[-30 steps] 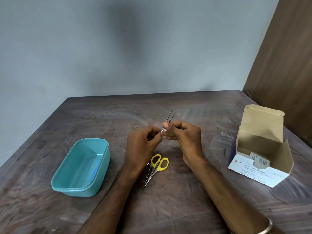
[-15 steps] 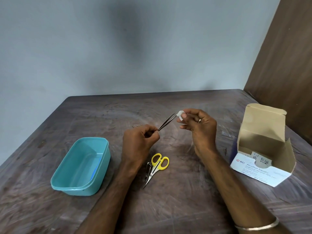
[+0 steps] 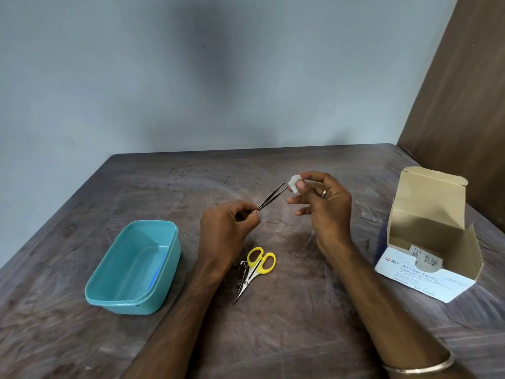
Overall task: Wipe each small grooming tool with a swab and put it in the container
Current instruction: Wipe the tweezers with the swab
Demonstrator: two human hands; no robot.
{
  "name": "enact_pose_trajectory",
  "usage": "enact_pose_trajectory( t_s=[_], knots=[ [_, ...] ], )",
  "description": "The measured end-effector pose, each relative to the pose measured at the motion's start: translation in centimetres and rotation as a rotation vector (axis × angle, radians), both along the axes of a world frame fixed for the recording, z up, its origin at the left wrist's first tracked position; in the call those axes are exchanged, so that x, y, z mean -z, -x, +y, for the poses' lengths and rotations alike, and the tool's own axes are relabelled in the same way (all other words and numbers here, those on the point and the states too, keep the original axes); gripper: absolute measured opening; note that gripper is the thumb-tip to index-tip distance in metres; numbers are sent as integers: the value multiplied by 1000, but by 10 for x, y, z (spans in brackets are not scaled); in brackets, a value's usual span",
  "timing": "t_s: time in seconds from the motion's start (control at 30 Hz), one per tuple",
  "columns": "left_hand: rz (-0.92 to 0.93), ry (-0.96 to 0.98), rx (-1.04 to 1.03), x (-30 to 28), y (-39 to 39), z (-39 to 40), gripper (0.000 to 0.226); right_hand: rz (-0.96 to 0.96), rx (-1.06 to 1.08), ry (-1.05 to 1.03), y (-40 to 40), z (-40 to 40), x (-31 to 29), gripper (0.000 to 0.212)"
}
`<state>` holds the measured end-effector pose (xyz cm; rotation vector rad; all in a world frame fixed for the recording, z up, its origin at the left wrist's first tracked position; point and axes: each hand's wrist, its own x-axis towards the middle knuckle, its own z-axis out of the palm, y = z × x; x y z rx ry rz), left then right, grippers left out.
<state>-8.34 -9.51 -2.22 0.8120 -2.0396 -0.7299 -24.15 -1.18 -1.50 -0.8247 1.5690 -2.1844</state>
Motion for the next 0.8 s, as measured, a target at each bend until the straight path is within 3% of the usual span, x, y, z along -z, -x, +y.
enact_pose_trajectory(
  t_s=[0.37, 0.8],
  knots=[
    [-10, 12, 11, -1, 0, 2, 14, 63, -39, -47, 0, -1, 4, 14],
    [8, 36, 27, -2, -1, 1, 16, 229, -355, -163, -7, -3, 10, 38]
  ],
)
